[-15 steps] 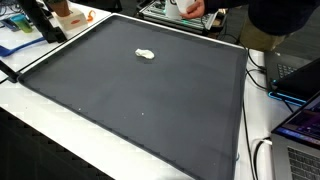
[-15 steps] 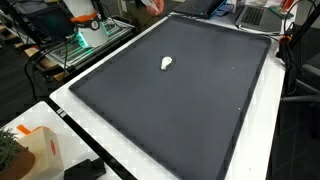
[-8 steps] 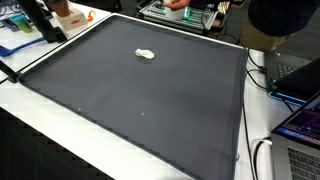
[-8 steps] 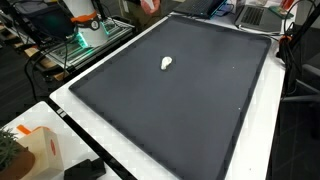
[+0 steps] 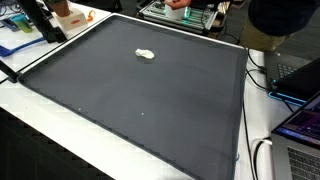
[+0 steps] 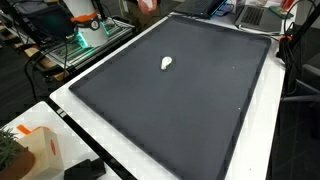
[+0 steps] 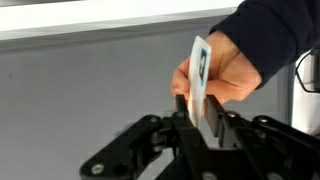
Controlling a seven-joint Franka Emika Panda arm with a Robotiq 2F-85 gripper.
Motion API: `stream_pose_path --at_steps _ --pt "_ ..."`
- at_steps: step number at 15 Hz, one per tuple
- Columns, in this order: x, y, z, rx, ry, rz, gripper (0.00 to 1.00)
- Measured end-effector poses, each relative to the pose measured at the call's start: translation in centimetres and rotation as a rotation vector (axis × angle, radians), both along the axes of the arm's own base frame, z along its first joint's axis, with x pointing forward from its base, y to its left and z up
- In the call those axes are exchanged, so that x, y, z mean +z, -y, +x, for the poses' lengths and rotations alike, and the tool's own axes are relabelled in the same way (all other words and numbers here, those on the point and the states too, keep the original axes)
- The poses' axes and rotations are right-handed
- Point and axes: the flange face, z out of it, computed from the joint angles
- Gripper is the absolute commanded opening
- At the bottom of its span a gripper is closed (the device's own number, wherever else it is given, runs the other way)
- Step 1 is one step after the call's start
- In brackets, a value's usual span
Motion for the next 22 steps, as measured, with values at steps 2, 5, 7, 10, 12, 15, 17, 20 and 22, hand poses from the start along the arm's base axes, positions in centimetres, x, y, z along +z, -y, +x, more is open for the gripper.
stream_pose_path --at_steps 2,5,7,10,12,15,17,20,22 --pt "0.08 -0.13 -0.04 -0.005 0.000 -0.003 0.00" --pt "0.13 -0.29 -0.07 -0.012 0.000 -0.006 0.01" --pt "0.18 -0.27 -0.07 -0.017 -0.001 -0.006 0.01" --pt "0.32 -0.20 -0.07 -0.021 0.003 -0.006 0.04" --pt "0.25 -0.20 -0.04 -0.021 0.001 -0.006 0.04" --pt "0.21 -0.21 0.00 -0.021 0.000 -0.006 0.04" --pt "0.23 -0.21 0.02 -0.021 0.000 -0.006 0.04" --pt "0.27 -0.21 0.04 -0.021 0.001 -0.006 0.04" --pt "0.29 -0.21 0.05 -0.021 0.001 -0.006 0.01"
